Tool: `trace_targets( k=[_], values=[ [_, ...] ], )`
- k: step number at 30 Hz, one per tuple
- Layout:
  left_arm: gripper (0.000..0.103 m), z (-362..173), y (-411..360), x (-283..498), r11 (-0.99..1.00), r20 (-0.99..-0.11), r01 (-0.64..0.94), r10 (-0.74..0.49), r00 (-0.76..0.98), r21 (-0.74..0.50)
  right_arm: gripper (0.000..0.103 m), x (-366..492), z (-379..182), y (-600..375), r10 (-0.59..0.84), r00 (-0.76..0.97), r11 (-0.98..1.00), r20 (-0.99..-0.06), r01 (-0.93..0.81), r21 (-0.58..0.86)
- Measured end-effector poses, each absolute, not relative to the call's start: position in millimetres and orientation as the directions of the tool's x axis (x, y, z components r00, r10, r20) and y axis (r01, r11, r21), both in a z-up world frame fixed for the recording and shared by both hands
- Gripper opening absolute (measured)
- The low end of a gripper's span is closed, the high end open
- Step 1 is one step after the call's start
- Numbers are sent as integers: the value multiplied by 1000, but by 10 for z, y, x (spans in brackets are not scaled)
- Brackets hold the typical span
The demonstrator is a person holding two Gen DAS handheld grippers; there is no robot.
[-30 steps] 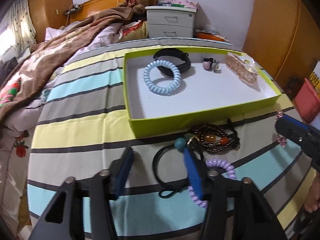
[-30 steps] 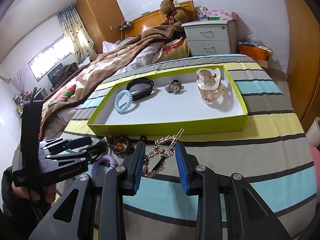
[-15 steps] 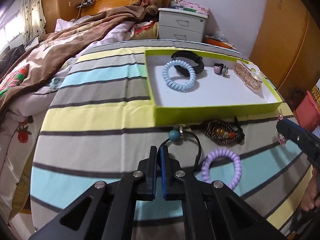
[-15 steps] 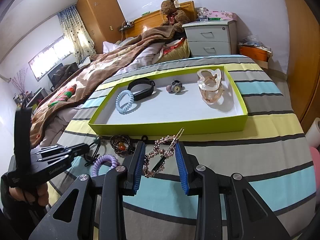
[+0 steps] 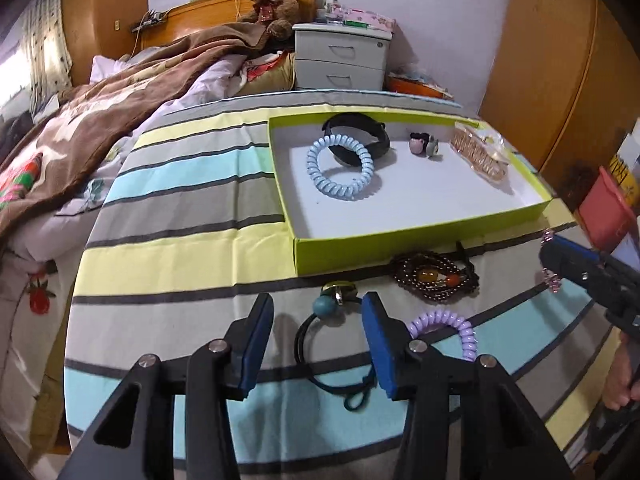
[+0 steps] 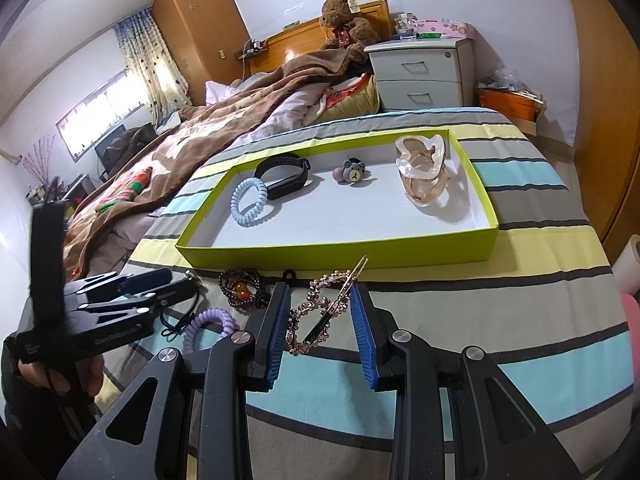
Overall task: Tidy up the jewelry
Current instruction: 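Grasp the black hair tie with teal bead with the left gripper while the right gripper holds the clip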
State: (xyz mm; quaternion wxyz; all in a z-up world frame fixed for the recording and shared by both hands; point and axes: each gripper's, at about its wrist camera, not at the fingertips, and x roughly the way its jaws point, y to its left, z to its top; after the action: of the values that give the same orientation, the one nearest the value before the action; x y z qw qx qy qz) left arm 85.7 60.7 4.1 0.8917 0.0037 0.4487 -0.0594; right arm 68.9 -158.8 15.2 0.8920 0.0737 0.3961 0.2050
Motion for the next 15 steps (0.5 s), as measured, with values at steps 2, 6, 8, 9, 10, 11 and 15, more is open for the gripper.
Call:
trace_targets(
  k=[2, 6, 8, 9, 10, 11, 15],
  values=[
    [48, -9, 607, 921, 995, -814, 90, -87, 575, -43, 32, 691, 147, -1580, 425, 601, 905, -677, -309, 293],
    [48, -32, 549, 953, 996, -812, 88, -57, 580, -7, 32, 693, 145, -1576, 425, 600, 905, -678, -309, 293],
    [48, -34, 525, 953, 996, -812, 94, -56, 581, -2, 32, 691, 147, -1577, 425, 600, 904, -677, -309, 294],
    [46, -33, 521, 949, 995, -811, 95, -57, 583, -2, 32, 691, 148, -1577, 425, 600, 905, -678, -308, 294],
    [43, -32, 518, 944, 995, -808, 96, -60, 586, -4, 32, 695, 146, -1577, 424, 600, 905, -678, -307, 294],
    [33, -29, 520, 939, 996, -806, 91, -55, 589, -1, 32, 696, 144, -1574, 425, 599, 905, -679, -307, 295],
    [14, -17, 539, 927, 996, -805, 90, -73, 589, -24, 32, 699, 141, -1566, 424, 599, 905, -679, -306, 295]
  ],
)
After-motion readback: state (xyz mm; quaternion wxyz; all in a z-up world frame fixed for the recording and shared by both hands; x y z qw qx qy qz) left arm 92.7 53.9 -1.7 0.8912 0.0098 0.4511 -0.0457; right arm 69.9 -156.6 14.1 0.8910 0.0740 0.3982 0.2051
